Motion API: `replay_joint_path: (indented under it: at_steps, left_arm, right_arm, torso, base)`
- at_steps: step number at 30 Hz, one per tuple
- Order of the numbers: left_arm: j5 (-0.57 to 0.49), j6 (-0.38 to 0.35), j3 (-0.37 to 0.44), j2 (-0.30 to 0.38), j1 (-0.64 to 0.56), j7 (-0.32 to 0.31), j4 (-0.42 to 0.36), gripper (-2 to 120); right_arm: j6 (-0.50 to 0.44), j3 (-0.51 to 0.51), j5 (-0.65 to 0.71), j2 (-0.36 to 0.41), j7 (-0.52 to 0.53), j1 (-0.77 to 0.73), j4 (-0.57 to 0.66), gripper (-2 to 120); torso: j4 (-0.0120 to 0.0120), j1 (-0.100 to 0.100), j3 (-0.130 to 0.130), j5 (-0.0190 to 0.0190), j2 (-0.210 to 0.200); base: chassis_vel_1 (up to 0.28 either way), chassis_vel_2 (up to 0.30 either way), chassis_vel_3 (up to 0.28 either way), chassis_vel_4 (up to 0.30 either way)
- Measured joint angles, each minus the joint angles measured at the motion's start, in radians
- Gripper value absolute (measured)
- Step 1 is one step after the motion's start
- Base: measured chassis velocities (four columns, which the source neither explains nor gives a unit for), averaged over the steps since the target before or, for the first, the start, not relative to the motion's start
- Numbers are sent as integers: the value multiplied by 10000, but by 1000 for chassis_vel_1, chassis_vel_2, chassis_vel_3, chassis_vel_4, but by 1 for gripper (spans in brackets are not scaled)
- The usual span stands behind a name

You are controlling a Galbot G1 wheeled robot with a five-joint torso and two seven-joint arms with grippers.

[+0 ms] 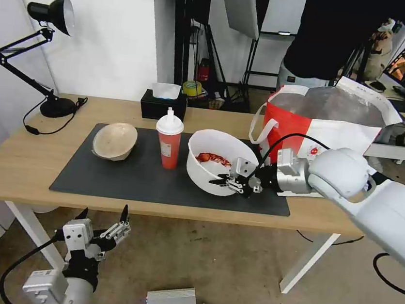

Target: Pick up the trash from the table and place it into the takeout bag.

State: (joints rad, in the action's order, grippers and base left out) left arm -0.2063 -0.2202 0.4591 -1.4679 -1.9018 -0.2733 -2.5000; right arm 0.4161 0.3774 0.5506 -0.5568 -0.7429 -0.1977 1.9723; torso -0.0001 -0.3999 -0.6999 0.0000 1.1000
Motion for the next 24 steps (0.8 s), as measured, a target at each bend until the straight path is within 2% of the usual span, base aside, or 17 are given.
replay_joint_path:
  at_steps: [8,24]
  left_arm:
    - [0,0,-10,22,-24,-6,0,100]
    - [-5,5,-110,-37,-47,-108,0,100]
  right_arm:
    - [0,-677,440,454,38,-85,649,0]
    - [34,-1116,934,953,197,-2,1122,0]
  torso:
    - [0,0,0,-1,0]
    - [1,0,0,0,0]
  base:
    - [0,0,0,0]
    - [0,0,0,0]
